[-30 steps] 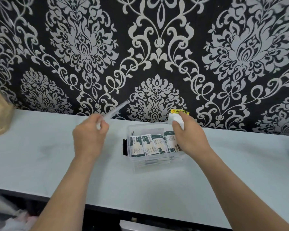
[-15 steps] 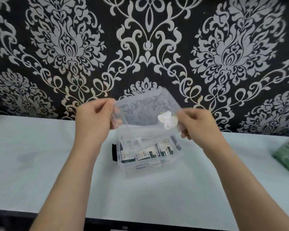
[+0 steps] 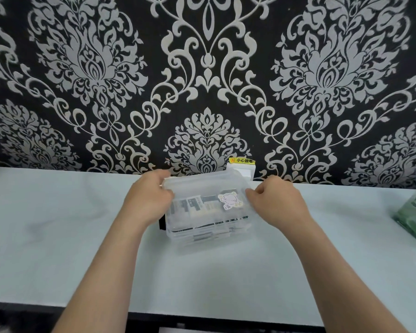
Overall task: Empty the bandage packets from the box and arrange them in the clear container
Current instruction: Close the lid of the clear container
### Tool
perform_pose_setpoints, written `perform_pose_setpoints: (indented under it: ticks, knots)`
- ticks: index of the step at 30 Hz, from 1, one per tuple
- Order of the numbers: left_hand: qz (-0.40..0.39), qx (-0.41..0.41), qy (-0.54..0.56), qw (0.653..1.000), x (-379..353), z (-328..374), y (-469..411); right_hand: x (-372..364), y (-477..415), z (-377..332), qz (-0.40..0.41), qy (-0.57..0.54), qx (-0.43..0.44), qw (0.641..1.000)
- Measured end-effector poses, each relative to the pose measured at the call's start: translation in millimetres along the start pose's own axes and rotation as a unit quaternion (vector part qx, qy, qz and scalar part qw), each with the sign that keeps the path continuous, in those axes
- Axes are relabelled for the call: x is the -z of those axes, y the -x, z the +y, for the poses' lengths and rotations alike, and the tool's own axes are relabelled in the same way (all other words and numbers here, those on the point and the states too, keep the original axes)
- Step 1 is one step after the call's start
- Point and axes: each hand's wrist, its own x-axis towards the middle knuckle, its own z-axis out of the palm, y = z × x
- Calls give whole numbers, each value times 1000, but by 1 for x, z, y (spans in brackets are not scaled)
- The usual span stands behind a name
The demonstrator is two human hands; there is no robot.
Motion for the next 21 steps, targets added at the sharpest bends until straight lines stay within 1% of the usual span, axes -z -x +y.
perform_pose_setpoints:
  ticks: [4,8,12,14,18,21]
  knots:
    - [-16,5,-14,1000,5,-1,5,8,-2,0,-37,15,-4,999]
    - [-38,15,26,999,11,-6,4,14,-6,0,-83,21,-8,996]
    - [-88,29,56,994,17,-6,7,21,-4,-4,-112,40,-9,993]
    - [-108,24,51,993,19,-6,8,23,1,-6,-112,62,2,992]
    - [-126,16,29,991,21,-9,9,20,6,-8,-84,118,27,989]
    - [-123,31,35,991,18,-11,9,19,3,-7,-105,85,16,991]
